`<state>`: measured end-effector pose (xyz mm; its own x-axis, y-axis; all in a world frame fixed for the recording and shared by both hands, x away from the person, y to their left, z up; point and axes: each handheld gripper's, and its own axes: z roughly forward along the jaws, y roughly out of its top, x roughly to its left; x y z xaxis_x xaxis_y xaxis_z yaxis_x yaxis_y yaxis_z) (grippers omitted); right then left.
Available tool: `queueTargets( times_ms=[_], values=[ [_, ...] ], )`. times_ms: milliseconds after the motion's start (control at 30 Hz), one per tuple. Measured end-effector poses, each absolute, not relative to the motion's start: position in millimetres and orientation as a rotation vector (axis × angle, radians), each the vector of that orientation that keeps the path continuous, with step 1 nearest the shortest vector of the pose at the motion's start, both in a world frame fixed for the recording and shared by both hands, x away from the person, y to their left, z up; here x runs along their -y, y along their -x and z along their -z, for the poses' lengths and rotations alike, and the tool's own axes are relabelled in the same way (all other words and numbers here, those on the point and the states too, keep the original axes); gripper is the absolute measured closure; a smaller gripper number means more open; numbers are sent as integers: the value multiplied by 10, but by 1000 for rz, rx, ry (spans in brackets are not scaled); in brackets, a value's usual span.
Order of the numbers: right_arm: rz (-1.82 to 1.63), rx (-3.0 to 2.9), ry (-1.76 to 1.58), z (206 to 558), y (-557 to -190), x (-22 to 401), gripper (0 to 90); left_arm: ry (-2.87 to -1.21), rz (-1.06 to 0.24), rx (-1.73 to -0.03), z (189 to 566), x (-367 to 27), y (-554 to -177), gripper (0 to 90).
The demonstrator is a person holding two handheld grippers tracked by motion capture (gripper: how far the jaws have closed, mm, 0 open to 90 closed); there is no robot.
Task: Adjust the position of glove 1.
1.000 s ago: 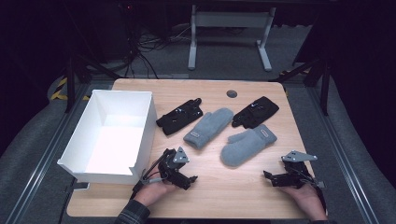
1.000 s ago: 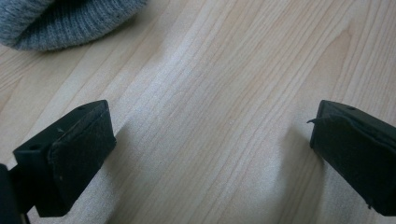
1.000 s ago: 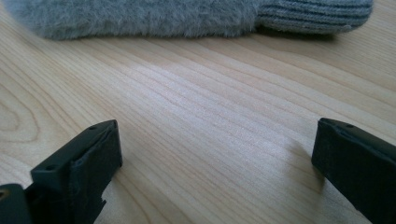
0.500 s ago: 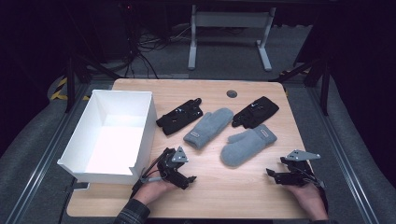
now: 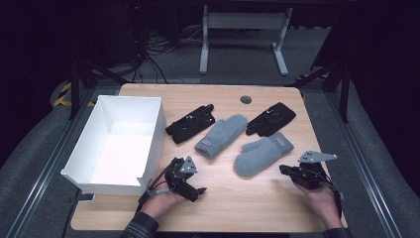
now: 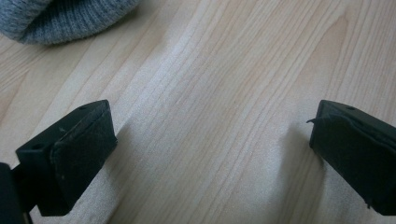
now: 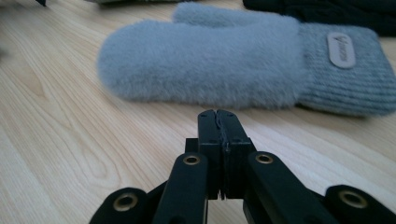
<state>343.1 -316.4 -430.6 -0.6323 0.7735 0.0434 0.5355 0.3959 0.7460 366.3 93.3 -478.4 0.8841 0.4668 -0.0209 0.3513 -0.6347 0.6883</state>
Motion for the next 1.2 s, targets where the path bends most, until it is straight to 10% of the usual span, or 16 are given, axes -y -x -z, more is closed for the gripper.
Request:
queueTargets(
  times_ms=[1200],
  values=[
    [-1058,-2530,-989,4475,-3996,2409,900,-2318,-201,-580,4786,-927,-3673,6]
  ],
)
